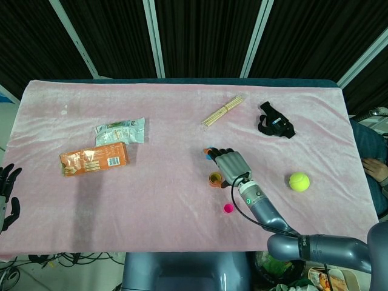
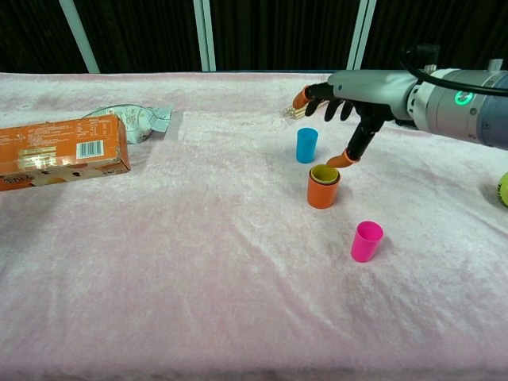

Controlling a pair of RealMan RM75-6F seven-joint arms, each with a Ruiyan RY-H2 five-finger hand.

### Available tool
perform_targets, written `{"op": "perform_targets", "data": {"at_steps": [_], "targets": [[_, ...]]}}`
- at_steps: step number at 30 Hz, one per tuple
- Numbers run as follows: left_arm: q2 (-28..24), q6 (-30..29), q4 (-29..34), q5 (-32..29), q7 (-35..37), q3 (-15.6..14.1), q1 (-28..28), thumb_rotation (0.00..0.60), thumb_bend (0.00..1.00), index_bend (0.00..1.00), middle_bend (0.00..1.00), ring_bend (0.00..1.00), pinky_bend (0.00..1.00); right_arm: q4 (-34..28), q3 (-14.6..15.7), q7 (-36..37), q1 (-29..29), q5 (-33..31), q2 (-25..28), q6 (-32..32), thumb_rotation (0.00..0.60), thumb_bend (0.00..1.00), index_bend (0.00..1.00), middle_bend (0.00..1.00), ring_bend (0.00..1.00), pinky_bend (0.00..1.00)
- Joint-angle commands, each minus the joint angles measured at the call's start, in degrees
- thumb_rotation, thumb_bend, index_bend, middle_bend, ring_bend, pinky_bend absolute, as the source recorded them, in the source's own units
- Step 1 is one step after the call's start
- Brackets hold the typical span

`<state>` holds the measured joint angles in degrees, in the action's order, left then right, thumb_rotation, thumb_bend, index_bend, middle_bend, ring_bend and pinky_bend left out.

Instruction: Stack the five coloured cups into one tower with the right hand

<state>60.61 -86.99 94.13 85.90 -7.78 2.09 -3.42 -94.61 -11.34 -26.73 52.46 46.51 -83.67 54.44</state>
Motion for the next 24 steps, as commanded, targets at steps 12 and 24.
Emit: {"op": "perform_targets", "data": {"at_steps": [12,24], "targets": [[-0.01,0.16,-0.13,-0.41,0.12,0.08,0.04,0.600,0.71,0.07,0.02,0.00,0.01,13.44,-3.05,1.25,4.14,-5.37,-7.99,-4.10,0.600,0.17,0.22,0.22,0.20,0.21],[-0.03,0.19,-0.02,-0.85,-0.20,0.22,0.09,0.600,0.71,0.07,0.02,0.00,0.01,22.93,-3.98,3.16,5.94,-5.18,-12.99,-6.71,0.600,0.19,0.26,0.25,0.20,0.21]]}}
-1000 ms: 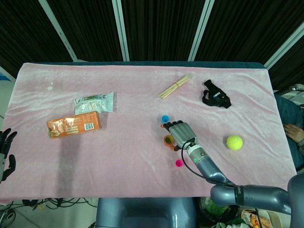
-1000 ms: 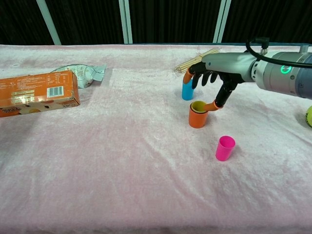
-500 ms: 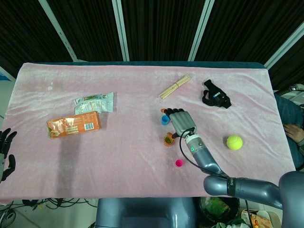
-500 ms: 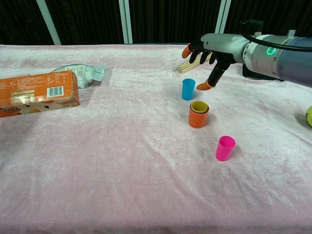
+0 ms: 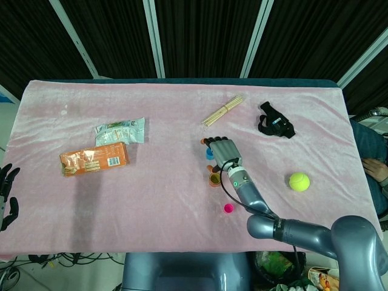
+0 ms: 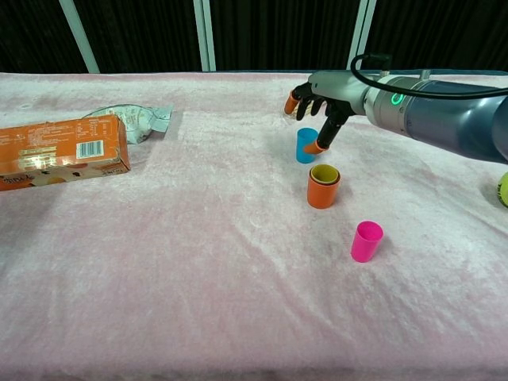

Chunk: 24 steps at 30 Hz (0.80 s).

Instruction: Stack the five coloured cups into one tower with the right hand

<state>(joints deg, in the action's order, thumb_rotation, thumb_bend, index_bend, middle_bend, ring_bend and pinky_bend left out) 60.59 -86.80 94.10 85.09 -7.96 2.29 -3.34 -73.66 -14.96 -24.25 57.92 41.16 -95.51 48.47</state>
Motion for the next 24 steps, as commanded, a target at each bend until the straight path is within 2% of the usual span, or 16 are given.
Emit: {"op": "perform_targets", "data": {"at_steps": [1,8,14,24], "targets": [[-0.01,0.00,0.01,-0.07,-0.04,0.03,0.01,0.600,0.71,0.07,0.02,0.00,0.01,2.55,-0.44,0.84,0.56,0.26,-1.42,-0.86,0.600,0.19,0.27,0.26,0.20,0.21],[-0.13,-0.18,0.02,-0.39,0.02,0.20,0.12,0.600,0.71,0.07,0.02,0.00,0.01,8.46,-1.13,2.63,1.46,1.30,-4.17,-2.64,0.600,0.21,0.35,0.34,0.22,0.21],[-0.20,-0.10,-0.05,-0.61,0.16,0.30,0.12,0.600,0.71,0.07,0.02,0.00,0.01,13.68,-1.05,3.53,2.00,2.46,-6.48,-4.37,0.600,0.22,0.37,0.36,0.22,0.21],[-0.24,-0.04,-0.08,-0.67,0.14,0.33,0.11,0.600,0.71,0.07,0.02,0.00,0.01,17.91,-1.32,4.93,2.05,4.46,-8.46,-5.64,0.600,0.23,0.44,0.44,0.24,0.21]]}}
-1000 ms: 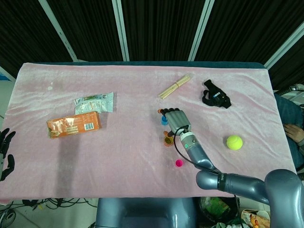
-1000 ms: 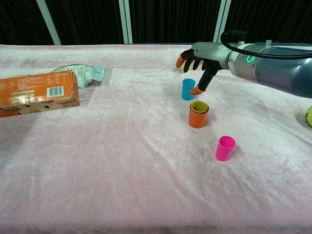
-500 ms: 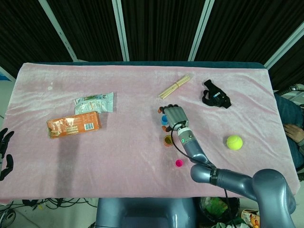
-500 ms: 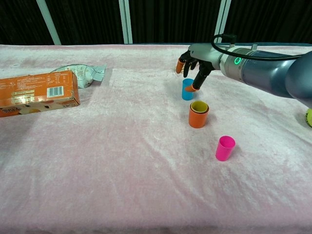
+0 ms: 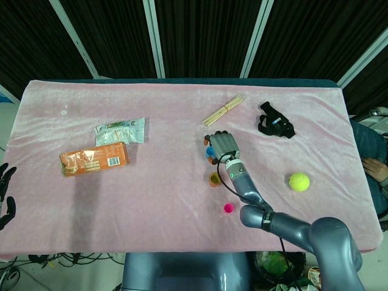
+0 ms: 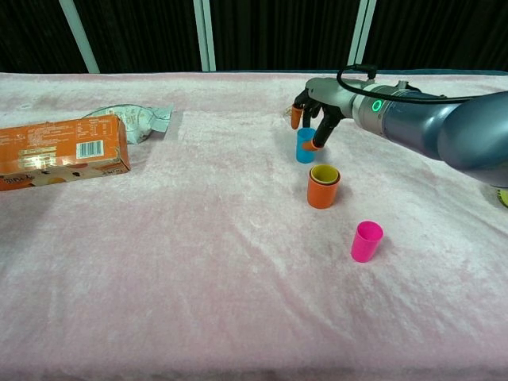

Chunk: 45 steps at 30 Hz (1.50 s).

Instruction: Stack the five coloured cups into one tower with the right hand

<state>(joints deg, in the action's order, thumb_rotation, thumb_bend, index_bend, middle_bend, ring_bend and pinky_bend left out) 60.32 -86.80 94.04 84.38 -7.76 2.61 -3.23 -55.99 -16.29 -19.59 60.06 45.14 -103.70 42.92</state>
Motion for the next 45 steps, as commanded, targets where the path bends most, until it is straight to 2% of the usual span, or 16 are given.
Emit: {"op": "perform_targets", "data": {"at_steps": [1,8,13,18,26,28,31,37,45], "targets": [[0.04,-0.01,0.00,0.02,-0.09,0.01,-0.01,0.600,0.71,0.07,0.02,0.00,0.01,0.37,-0.03,0.37,-0.11,0.69,-0.38,-0.09,0.600,0.23,0.45,0.45,0.25,0.21],[0.06,-0.07,0.11,0.08,-0.15,-0.01,0.02,0.600,0.71,0.07,0.02,0.00,0.01,1.51,-0.39,0.60,-0.38,1.54,-1.13,0.35,0.600,0.27,0.51,0.52,0.28,0.21],[0.08,0.23,0.12,0.24,-0.32,-0.16,-0.11,0.600,0.71,0.07,0.02,0.00,0.01,-0.30,-1.08,0.95,-1.05,2.51,0.42,1.57,0.600,0.29,0.53,0.53,0.29,0.21],[0.01,0.11,0.21,0.10,0.02,-0.04,-0.06,0.600,0.71,0.07,0.02,0.00,0.01,-7.64,-1.13,0.46,-2.92,4.23,5.49,4.04,0.600,0.29,0.53,0.52,0.29,0.21],[0.05,0.14,0.30,0.51,0.00,-0.18,-0.13,0.600,0.71,0.07,0.02,0.00,0.01,-28.37,0.66,-5.72,-6.64,3.39,17.48,8.50,0.600,0.29,0.53,0.52,0.29,0.21],[0.04,0.15,0.32,0.40,-0.01,-0.15,-0.12,0.600,0.71,0.07,0.02,0.00,0.01,-35.83,1.93,-8.67,-7.68,3.95,21.22,10.80,0.600,0.29,0.53,0.52,0.29,0.21],[0.05,0.24,0.36,0.54,-0.15,-0.23,-0.17,0.600,0.71,0.07,0.02,0.00,0.01,-40.91,2.64,-10.58,-8.27,3.55,23.26,12.69,0.600,0.29,0.53,0.52,0.29,0.21],[0.06,-0.02,0.32,0.73,-0.37,-0.23,-0.12,0.600,0.71,0.07,0.02,0.00,0.01,-45.00,3.95,-12.49,-8.54,3.81,24.01,14.62,0.600,0.29,0.53,0.52,0.29,0.21],[0.08,-0.03,0.25,0.76,-0.68,-0.23,-0.15,0.600,0.71,0.07,0.02,0.00,0.01,-44.53,5.65,-12.78,-8.59,4.09,22.76,14.71,0.600,0.29,0.53,0.52,0.29,0.21]]}}
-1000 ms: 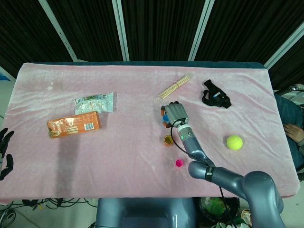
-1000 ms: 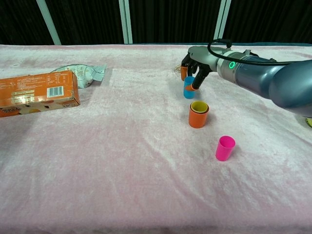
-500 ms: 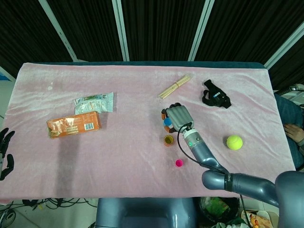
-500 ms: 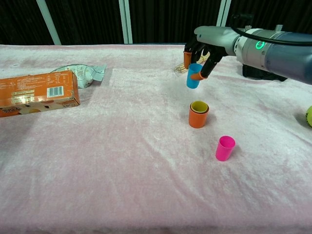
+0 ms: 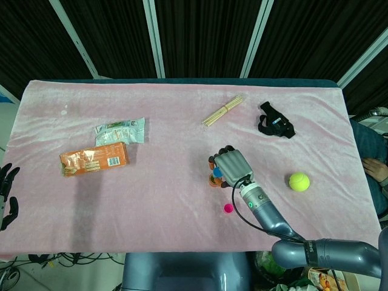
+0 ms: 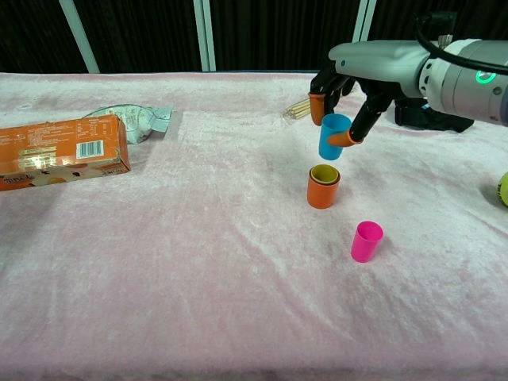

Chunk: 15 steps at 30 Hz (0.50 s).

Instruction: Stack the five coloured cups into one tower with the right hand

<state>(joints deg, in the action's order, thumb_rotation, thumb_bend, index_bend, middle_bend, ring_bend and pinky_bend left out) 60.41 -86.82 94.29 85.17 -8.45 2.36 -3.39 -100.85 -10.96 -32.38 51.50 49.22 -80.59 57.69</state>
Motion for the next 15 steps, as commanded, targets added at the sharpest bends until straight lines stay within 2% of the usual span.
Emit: {"op": "perform_targets", "data": {"at_steps": [1,15], "targets": [[0.00,-0.01,0.02,-0.09,0.03,0.04,0.02,0.600,0.71,0.07,0.02,0.00,0.01,0.50,0.49,0.10,-0.05,0.03,-0.56,-0.13,0.600,0.29,0.53,0.52,0.29,0.21],[0.00,0.13,0.01,-0.13,-0.10,-0.02,-0.01,0.600,0.71,0.07,0.02,0.00,0.01,3.78,1.55,1.37,-0.21,0.24,-2.53,-0.98,0.600,0.28,0.53,0.51,0.29,0.21]]}}
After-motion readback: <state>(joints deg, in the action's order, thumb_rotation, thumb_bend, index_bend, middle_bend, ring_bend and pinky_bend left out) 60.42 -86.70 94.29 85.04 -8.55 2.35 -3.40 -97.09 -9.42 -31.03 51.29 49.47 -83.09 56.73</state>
